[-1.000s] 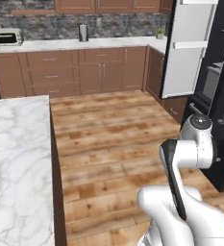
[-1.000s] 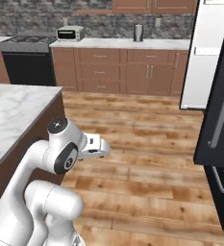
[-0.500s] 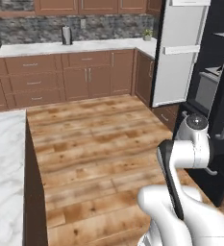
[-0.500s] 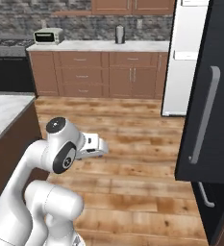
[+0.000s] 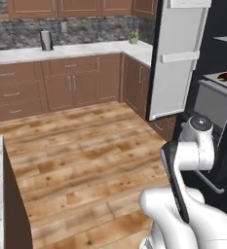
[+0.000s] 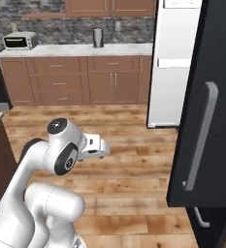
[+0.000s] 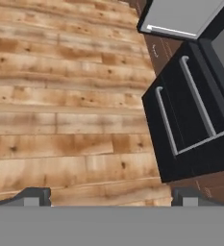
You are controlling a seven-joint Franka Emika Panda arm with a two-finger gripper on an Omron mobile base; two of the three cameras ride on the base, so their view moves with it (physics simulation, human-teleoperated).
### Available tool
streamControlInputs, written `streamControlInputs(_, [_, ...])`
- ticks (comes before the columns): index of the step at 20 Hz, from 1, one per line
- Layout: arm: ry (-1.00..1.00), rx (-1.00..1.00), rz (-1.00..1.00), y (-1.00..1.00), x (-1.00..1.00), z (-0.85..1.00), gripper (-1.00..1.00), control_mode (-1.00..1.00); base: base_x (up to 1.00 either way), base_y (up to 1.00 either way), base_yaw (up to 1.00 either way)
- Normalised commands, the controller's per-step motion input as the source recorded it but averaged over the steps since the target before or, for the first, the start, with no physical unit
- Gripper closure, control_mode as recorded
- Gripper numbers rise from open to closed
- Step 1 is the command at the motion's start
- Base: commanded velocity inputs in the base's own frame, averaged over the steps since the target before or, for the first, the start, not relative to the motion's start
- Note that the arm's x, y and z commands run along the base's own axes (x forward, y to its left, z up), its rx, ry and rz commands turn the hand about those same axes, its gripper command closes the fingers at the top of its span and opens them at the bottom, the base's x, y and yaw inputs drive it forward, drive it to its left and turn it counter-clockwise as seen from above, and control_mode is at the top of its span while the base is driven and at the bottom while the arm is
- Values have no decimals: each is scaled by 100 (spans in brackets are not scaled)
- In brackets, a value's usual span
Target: Gather the eggplant and potato from the fridge and place them on a tray on the dining counter. Then gather the fish and steak from the fridge and place them on the other tray.
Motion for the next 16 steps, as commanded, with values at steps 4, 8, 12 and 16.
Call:
streamControlInputs(4, [0,0,0,0,0,0,-100,100,30,-24,-31])
streamControlInputs(8, [0,0,0,0,0,0,-100,100,52,-3,-40])
streamControlInputs(12, [0,0,0,0,0,0,-100,100,93,4,-38])
streamControlInputs(16, [0,0,0,0,0,0,-100,100,82,0,-40])
